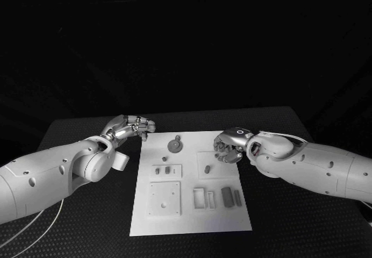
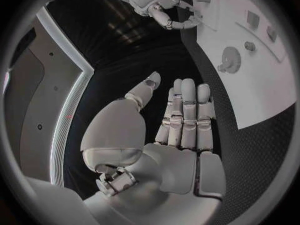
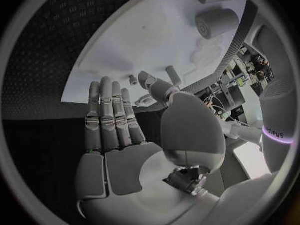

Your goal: Assemble the parts on the task board

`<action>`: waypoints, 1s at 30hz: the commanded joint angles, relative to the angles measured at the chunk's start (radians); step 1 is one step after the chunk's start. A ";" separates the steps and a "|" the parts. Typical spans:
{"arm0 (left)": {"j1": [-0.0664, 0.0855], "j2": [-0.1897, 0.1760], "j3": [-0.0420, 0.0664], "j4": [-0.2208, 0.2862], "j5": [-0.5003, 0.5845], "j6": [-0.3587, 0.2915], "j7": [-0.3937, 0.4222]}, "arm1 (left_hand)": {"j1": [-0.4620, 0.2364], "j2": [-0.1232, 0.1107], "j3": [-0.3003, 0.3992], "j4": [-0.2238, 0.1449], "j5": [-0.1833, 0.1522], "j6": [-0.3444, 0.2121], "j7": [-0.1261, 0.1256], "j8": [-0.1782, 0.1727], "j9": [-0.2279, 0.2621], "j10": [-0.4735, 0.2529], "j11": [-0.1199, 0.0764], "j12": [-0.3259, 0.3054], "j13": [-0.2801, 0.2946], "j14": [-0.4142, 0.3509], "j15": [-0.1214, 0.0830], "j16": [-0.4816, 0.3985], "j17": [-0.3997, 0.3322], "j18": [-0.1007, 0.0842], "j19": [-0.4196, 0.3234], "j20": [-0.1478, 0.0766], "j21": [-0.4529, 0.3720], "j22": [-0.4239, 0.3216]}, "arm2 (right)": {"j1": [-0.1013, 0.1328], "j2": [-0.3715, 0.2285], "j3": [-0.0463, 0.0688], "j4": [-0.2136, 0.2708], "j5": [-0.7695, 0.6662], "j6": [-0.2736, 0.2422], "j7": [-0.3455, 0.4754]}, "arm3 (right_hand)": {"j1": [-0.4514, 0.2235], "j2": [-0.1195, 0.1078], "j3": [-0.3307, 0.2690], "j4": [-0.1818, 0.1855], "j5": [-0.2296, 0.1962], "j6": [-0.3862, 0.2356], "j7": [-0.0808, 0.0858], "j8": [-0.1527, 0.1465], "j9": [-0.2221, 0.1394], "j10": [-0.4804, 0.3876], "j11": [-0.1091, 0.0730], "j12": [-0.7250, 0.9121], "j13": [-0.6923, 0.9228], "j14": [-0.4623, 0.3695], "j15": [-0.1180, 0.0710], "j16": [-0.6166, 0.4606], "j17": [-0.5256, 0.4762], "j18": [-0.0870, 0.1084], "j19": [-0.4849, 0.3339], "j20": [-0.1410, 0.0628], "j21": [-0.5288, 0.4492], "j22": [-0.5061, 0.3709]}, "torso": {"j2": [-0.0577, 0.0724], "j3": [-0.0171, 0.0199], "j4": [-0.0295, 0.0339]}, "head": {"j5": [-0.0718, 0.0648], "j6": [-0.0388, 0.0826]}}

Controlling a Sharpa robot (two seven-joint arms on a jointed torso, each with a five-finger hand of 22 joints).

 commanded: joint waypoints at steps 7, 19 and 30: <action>0.001 0.001 0.000 0.000 0.018 0.022 0.014 | -0.014 0.003 -0.007 0.001 -0.002 -0.009 -0.001 -0.001 -0.001 -0.007 0.001 0.005 -0.001 -0.001 0.004 -0.005 0.002 0.019 -0.005 -0.007 -0.005 0.000 | -0.017 0.020 -0.004 -0.009 -0.044 -0.009 -0.009 | 0.019 0.003 0.034 0.010 -0.006 0.014 -0.002 0.010 0.006 0.019 -0.002 -0.010 0.006 0.011 -0.006 0.005 0.010 -0.002 0.012 -0.003 0.008 0.003 | 0.000 0.0007 -0.0003 | 0.009 -0.008; 0.001 -0.002 0.000 0.000 0.018 0.031 0.009 | -0.015 0.005 -0.009 0.001 -0.002 -0.011 -0.001 -0.003 -0.002 -0.010 0.001 0.005 -0.002 -0.001 0.004 -0.006 0.002 0.019 -0.005 -0.007 -0.006 0.001 | -0.019 0.025 -0.006 -0.007 -0.091 -0.003 -0.012 | 0.048 0.064 0.077 -0.007 -0.006 0.089 -0.032 0.053 0.033 0.101 -0.039 0.026 0.052 0.075 -0.037 0.053 0.063 -0.002 0.081 -0.032 0.060 0.039 | 0.000 0.0008 -0.0013 | 0.009 -0.013; 0.001 -0.003 0.000 -0.001 0.018 0.037 0.004 | -0.015 0.005 -0.010 0.001 -0.002 -0.012 0.000 -0.003 -0.002 -0.011 0.002 0.004 -0.002 -0.001 0.005 -0.006 0.003 0.019 -0.005 -0.007 -0.007 0.001 | -0.024 0.039 -0.020 -0.012 -0.136 0.003 -0.033 | 0.047 0.069 0.108 -0.032 -0.006 0.111 -0.040 0.062 0.049 0.119 -0.051 0.033 0.086 0.090 -0.049 0.066 0.097 -0.002 0.102 -0.044 0.082 0.059 | 0.000 0.0011 -0.0012 | 0.008 -0.019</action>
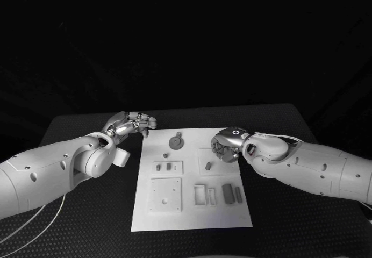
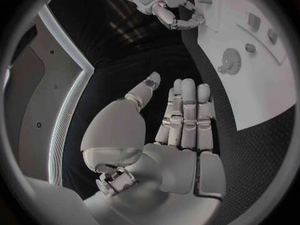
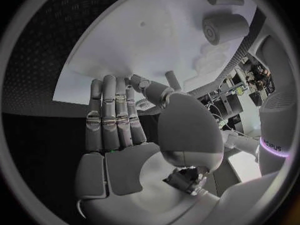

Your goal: Assemble the parts on the task board

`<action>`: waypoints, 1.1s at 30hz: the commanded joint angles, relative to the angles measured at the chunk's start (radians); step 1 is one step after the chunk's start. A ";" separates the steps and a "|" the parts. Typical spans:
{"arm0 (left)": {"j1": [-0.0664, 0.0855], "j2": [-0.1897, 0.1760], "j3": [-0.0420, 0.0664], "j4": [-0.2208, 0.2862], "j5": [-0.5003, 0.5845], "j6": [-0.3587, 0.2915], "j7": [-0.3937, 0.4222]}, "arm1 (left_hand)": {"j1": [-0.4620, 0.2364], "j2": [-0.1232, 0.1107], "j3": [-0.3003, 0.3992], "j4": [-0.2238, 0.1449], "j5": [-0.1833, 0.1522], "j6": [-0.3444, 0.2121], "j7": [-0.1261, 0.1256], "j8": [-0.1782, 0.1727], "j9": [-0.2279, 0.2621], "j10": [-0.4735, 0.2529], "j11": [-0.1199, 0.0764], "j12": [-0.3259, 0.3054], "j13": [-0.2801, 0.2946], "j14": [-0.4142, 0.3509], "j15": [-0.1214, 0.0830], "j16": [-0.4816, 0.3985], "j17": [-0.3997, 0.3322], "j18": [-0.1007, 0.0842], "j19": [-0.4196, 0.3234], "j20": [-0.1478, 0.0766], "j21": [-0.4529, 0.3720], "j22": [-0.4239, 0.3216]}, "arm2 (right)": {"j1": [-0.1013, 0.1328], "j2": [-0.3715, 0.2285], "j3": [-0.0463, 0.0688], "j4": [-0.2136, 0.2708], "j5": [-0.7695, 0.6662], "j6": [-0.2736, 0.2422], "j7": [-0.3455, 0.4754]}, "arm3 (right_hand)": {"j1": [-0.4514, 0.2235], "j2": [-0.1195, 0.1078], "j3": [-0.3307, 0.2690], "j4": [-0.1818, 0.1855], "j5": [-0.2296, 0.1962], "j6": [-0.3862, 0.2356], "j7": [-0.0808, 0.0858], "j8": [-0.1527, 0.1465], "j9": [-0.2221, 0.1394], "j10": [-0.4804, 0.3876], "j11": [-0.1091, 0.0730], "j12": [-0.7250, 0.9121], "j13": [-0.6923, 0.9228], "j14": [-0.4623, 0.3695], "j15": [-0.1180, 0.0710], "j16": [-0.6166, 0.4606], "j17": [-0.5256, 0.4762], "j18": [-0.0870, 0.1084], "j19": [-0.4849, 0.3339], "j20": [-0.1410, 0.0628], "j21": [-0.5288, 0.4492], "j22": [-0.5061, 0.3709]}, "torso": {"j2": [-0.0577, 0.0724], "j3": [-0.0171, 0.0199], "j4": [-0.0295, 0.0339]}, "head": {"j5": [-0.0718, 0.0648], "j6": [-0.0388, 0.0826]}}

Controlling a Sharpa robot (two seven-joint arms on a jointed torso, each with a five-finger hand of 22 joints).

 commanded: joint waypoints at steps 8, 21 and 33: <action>0.001 0.001 0.001 0.001 0.007 0.018 0.002 | -0.010 0.000 -0.007 0.000 -0.002 -0.009 0.001 -0.005 -0.002 -0.011 0.000 0.003 -0.002 -0.002 0.005 -0.007 0.002 0.014 -0.003 -0.008 -0.007 0.002 | -0.015 0.011 -0.012 -0.003 -0.080 -0.002 -0.050 | -0.008 0.002 0.014 -0.005 -0.006 0.008 0.004 -0.003 0.003 0.005 -0.002 -0.001 0.009 0.008 -0.004 0.005 0.011 0.006 0.008 -0.004 0.007 0.005 | 0.000 -0.0003 0.0003 | -0.001 -0.003; 0.001 0.002 0.001 0.000 0.007 0.019 0.000 | -0.010 0.002 -0.008 0.001 -0.001 -0.010 0.001 -0.006 -0.003 -0.013 0.000 0.003 -0.002 -0.002 0.006 -0.007 0.003 0.014 -0.003 -0.008 -0.008 0.002 | -0.015 0.003 -0.012 0.014 -0.085 -0.025 -0.060 | -0.012 0.006 0.034 -0.007 -0.006 0.021 -0.001 0.001 0.013 0.015 -0.008 0.002 0.031 0.019 -0.009 0.007 0.029 0.006 0.018 -0.009 0.018 0.014 | -0.001 -0.0010 0.0009 | -0.004 -0.003; 0.001 0.001 0.001 0.000 0.007 0.018 0.000 | -0.010 0.003 -0.008 0.001 -0.001 -0.011 0.002 -0.007 -0.003 -0.014 0.001 0.003 -0.003 -0.002 0.006 -0.007 0.003 0.014 -0.002 -0.007 -0.008 0.002 | -0.015 -0.022 -0.007 0.047 -0.076 -0.059 -0.057 | -0.015 0.007 0.040 -0.015 -0.006 0.028 -0.004 0.004 0.022 0.023 -0.012 0.004 0.048 0.027 -0.013 0.007 0.042 0.006 0.027 -0.014 0.025 0.020 | -0.001 -0.0008 0.0002 | -0.004 0.000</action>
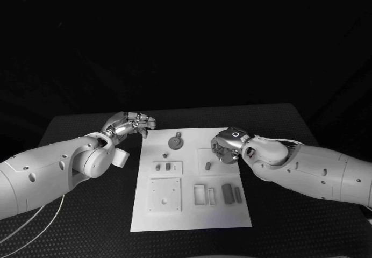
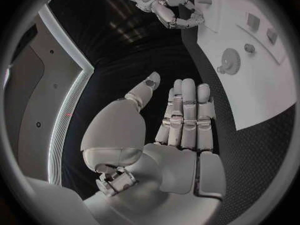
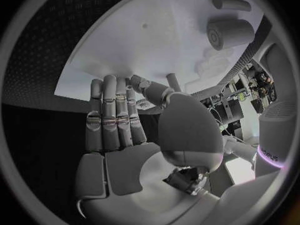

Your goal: Assemble the parts on the task board

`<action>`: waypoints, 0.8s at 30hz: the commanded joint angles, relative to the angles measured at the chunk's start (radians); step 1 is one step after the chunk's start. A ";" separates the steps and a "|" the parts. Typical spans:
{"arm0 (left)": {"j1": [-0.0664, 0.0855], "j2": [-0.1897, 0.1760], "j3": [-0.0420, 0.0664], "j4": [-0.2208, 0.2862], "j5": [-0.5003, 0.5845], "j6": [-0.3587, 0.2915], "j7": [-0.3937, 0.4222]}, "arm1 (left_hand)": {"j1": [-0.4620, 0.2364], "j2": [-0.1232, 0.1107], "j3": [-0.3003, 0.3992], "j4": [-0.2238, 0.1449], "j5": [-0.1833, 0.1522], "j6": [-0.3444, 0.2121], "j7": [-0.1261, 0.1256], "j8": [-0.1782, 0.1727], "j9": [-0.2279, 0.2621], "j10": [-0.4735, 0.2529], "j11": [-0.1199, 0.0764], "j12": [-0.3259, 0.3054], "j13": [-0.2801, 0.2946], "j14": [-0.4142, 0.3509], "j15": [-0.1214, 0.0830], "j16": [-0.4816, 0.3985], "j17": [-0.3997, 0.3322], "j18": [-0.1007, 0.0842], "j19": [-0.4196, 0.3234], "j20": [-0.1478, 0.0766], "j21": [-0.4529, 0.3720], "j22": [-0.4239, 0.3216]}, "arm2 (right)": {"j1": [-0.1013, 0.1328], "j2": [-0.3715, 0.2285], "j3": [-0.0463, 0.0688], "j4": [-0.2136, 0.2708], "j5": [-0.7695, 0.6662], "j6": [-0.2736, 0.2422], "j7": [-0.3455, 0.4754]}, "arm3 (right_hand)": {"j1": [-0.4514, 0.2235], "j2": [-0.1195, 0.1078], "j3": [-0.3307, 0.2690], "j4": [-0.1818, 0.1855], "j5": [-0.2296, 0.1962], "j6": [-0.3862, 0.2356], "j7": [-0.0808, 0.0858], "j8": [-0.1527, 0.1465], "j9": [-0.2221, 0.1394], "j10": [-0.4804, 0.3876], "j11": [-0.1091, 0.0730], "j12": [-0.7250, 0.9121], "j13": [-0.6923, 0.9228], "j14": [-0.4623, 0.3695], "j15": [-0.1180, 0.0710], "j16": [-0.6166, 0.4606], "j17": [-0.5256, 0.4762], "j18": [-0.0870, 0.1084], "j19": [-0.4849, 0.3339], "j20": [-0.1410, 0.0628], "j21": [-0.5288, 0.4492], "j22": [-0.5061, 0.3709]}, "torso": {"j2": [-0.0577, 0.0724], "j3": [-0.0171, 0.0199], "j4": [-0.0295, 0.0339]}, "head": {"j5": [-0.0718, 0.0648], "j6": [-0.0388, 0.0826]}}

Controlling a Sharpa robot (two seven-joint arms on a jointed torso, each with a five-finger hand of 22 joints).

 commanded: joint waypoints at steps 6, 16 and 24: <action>0.001 0.001 0.001 0.002 0.006 0.013 0.005 | -0.011 0.004 -0.007 0.000 -0.001 -0.007 -0.001 -0.007 -0.002 -0.007 0.001 0.003 -0.002 -0.001 0.006 -0.003 0.002 0.014 0.000 -0.009 -0.007 0.002 | -0.001 -0.009 0.013 0.018 -0.005 -0.014 0.001 | -0.010 0.000 0.005 -0.005 -0.006 0.008 -0.002 0.004 0.004 0.005 -0.003 0.005 0.006 0.009 -0.002 0.003 0.005 0.014 0.009 -0.002 0.008 0.003 | 0.000 0.0006 -0.0009 | 0.002 0.003; 0.001 0.002 0.001 0.001 0.006 0.013 0.004 | -0.012 0.005 -0.007 0.000 0.000 -0.008 -0.001 -0.007 -0.002 -0.008 0.001 0.003 -0.002 -0.001 0.007 -0.004 0.003 0.014 0.000 -0.008 -0.007 0.002 | 0.005 -0.025 0.028 0.040 0.022 -0.010 0.011 | -0.011 -0.001 0.006 -0.005 -0.006 0.010 -0.003 0.004 0.007 0.006 -0.004 0.005 0.010 0.011 -0.003 0.003 0.008 0.014 0.011 -0.003 0.009 0.004 | 0.000 0.0006 -0.0006 | 0.004 0.002; 0.001 0.004 0.001 -0.003 0.006 0.013 0.003 | -0.012 0.006 -0.008 0.000 0.000 -0.008 -0.001 -0.007 -0.002 -0.009 0.001 0.003 -0.002 -0.001 0.007 -0.004 0.003 0.014 0.000 -0.008 -0.008 0.002 | 0.018 -0.053 0.043 0.087 0.090 0.009 0.029 | -0.012 -0.002 0.006 -0.004 -0.006 0.010 -0.003 0.004 0.008 0.005 -0.004 0.004 0.012 0.011 -0.003 0.002 0.010 0.014 0.011 -0.003 0.009 0.005 | 0.000 0.0003 -0.0006 | 0.008 0.002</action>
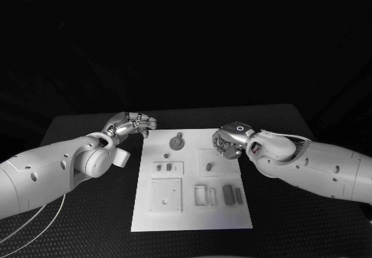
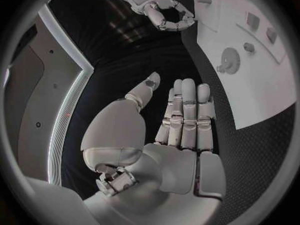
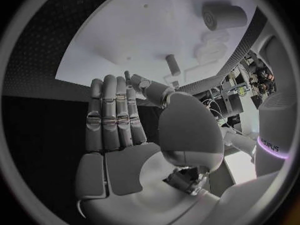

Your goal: Assemble the parts on the task board

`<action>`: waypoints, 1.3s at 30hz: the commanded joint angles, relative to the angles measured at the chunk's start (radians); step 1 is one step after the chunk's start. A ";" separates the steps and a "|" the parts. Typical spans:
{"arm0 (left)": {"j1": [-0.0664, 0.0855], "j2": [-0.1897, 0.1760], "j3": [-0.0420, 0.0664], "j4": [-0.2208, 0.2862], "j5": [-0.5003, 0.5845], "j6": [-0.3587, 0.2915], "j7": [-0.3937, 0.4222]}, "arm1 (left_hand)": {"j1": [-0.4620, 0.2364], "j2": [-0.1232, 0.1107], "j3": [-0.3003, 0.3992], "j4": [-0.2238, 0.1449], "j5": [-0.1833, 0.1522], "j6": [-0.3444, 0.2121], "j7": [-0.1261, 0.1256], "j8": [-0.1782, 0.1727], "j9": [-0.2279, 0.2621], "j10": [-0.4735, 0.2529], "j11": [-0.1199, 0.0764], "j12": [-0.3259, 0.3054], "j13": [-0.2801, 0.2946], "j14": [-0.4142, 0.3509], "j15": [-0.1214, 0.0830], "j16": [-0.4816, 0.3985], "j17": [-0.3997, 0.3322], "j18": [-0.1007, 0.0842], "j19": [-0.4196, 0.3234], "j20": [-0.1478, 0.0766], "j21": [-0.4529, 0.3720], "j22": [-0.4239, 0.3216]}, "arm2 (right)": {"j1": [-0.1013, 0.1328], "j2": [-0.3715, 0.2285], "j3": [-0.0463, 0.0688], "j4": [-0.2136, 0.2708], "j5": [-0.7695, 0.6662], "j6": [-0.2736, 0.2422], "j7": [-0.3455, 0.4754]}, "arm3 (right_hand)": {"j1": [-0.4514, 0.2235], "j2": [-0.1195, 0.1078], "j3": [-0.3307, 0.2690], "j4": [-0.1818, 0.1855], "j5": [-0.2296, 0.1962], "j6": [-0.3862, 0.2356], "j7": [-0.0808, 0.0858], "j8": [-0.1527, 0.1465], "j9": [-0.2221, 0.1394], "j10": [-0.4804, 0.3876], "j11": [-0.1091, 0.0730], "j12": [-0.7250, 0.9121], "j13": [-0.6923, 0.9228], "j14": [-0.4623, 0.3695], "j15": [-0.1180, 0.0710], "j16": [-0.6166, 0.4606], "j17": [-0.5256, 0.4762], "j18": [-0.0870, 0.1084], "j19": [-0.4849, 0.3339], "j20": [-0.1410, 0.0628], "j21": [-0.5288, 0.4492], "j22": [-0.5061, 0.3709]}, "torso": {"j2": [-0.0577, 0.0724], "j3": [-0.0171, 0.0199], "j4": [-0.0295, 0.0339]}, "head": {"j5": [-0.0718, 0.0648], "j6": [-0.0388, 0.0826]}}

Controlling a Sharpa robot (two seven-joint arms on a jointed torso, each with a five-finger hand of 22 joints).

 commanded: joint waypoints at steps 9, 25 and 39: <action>0.001 0.012 0.001 -0.017 0.006 0.010 0.006 | -0.008 0.002 -0.008 -0.001 0.000 -0.008 -0.001 -0.002 -0.001 -0.009 0.002 0.003 -0.001 -0.001 0.007 -0.004 0.001 0.014 0.000 -0.008 -0.004 0.002 | 0.002 0.017 0.004 0.073 0.181 -0.086 0.100 | -0.012 -0.001 0.005 0.000 -0.006 0.004 -0.001 0.003 0.001 0.003 -0.002 0.003 0.004 0.007 0.000 0.001 0.003 0.014 0.009 -0.001 0.006 0.002 | -0.001 -0.0005 0.0006 | 0.034 0.005; 0.001 0.048 0.001 -0.054 0.006 0.005 0.008 | -0.007 0.002 -0.008 -0.001 0.000 -0.008 -0.001 -0.002 -0.001 -0.009 0.002 0.003 -0.001 -0.002 0.007 -0.005 0.002 0.015 0.000 -0.008 -0.005 0.002 | -0.021 0.128 -0.015 0.084 0.140 -0.030 0.098 | -0.012 0.003 0.007 0.000 -0.006 0.000 0.001 0.000 0.003 0.000 -0.001 -0.001 0.008 0.006 0.001 -0.002 0.007 0.014 0.007 -0.001 0.005 0.002 | -0.001 -0.0031 0.0025 | 0.128 -0.020; 0.002 0.060 0.001 -0.050 0.006 0.005 0.007 | -0.005 0.002 -0.008 -0.001 0.001 -0.008 -0.001 -0.002 -0.001 -0.009 0.002 0.004 -0.001 -0.003 0.007 -0.006 0.002 0.014 -0.001 -0.008 -0.007 0.002 | -0.072 0.186 -0.045 0.055 0.089 -0.020 0.094 | -0.012 0.004 0.007 -0.003 -0.006 -0.001 0.001 -0.001 0.005 -0.001 -0.001 -0.002 0.012 0.006 0.001 -0.004 0.009 0.014 0.007 -0.001 0.005 0.003 | 0.000 -0.0015 0.0015 | 0.174 -0.046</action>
